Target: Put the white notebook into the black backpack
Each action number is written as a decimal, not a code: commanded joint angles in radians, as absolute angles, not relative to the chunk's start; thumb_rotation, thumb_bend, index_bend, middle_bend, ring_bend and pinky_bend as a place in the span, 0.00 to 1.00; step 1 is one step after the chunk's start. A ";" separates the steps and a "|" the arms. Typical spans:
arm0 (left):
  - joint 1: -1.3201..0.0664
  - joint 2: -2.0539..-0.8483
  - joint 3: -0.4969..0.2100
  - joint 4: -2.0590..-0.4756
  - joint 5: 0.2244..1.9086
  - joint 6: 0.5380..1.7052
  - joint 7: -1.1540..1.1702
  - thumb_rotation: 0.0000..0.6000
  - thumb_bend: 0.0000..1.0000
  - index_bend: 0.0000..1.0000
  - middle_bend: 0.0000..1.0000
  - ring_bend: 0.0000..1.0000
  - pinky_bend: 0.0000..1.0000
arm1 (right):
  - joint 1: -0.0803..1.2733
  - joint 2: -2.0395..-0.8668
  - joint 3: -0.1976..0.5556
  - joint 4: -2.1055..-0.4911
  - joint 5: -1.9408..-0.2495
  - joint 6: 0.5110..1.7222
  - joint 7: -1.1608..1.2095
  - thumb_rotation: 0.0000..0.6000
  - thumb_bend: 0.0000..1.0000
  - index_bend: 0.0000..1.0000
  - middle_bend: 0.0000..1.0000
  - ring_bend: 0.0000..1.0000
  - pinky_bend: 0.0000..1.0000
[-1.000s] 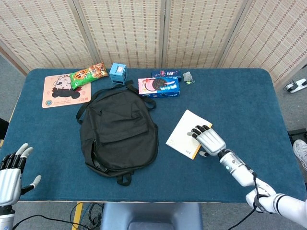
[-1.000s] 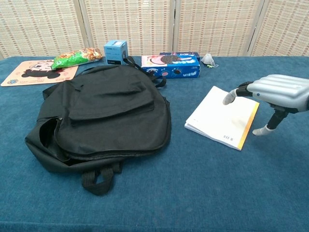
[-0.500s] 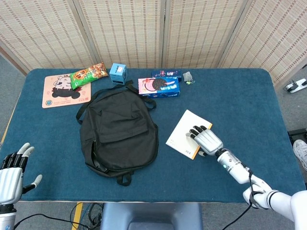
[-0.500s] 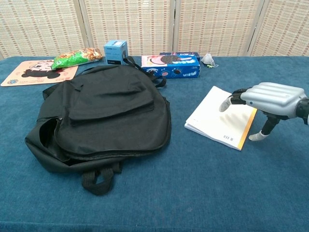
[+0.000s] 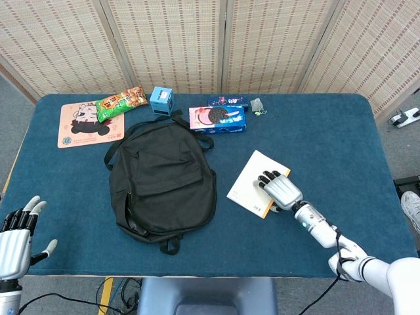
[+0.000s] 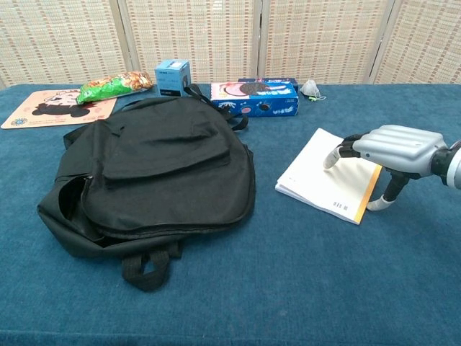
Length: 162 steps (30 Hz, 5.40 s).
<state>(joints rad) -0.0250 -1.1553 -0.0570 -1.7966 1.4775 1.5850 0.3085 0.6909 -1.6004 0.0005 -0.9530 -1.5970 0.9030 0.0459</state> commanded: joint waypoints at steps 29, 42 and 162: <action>-0.017 -1.158 -0.056 -1.782 1.471 1.587 0.294 1.00 0.22 0.14 0.12 0.15 0.14 | 0.761 -1.671 -0.004 -0.834 -1.604 0.899 0.125 1.00 0.55 0.32 0.33 0.14 0.20; -0.020 -1.155 -0.062 -1.774 1.465 1.582 0.281 1.00 0.22 0.14 0.12 0.15 0.14 | 0.796 -1.671 0.016 -0.822 -1.583 0.878 0.134 1.00 0.58 0.34 0.34 0.19 0.20; -0.726 -1.526 -0.080 -1.358 1.436 0.858 0.115 1.00 0.22 0.32 0.12 0.18 0.16 | 0.550 -1.200 0.197 -1.309 -1.447 1.293 -0.091 1.00 0.60 0.67 0.53 0.33 0.24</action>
<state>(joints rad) -0.7249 -1.5103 -0.0745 -1.3746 1.4289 0.8430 0.1380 0.5498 -1.2001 0.1973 -1.3087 -1.4468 1.2926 -0.0908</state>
